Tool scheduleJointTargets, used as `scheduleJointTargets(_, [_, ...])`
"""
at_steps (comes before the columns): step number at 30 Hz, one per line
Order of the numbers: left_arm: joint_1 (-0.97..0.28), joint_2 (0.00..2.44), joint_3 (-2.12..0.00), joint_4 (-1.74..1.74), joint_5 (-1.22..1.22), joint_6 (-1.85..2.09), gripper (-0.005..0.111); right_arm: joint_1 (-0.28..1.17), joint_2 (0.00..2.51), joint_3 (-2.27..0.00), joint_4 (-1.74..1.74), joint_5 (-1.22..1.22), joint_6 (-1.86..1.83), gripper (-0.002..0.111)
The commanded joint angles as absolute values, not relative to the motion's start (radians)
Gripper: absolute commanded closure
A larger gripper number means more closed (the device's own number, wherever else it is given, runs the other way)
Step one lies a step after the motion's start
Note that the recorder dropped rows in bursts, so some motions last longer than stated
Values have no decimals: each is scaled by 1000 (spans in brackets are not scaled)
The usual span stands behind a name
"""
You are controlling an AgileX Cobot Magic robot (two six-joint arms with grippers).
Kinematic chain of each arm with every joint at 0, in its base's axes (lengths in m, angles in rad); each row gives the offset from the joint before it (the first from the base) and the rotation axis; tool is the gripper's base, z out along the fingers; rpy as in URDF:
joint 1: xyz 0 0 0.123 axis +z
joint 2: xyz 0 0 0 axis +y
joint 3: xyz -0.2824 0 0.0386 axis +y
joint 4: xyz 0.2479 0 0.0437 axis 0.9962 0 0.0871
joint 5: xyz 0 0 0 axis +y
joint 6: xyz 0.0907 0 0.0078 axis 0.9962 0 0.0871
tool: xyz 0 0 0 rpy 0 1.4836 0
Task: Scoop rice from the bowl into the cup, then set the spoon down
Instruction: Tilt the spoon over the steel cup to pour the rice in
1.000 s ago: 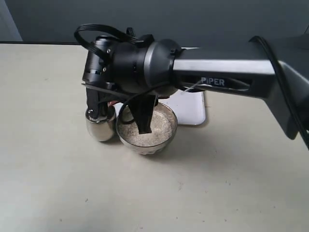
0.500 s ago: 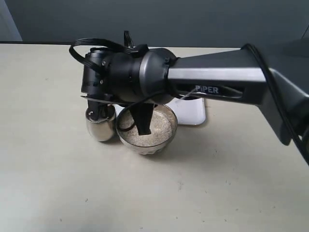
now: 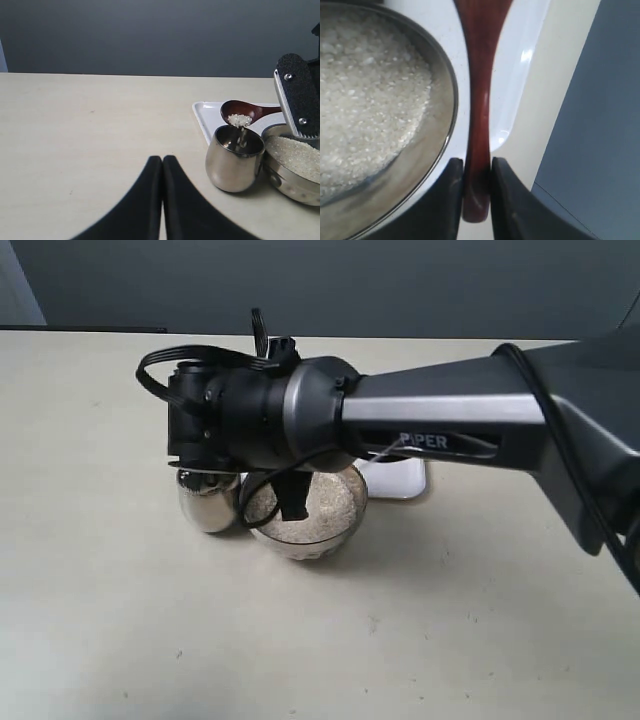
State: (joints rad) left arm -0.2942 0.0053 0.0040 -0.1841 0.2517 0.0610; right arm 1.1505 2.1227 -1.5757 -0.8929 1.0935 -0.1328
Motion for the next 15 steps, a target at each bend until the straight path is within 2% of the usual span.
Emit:
scheduleJointTargets(1, [-301, 0, 0, -183, 236, 54, 106, 1164, 2122, -1570, -925, 1089, -91, 109])
scheduleJointTargets(15, [-301, 0, 0, -183, 236, 54, 106, 1176, 2122, -1511, -971, 1057, -49, 109])
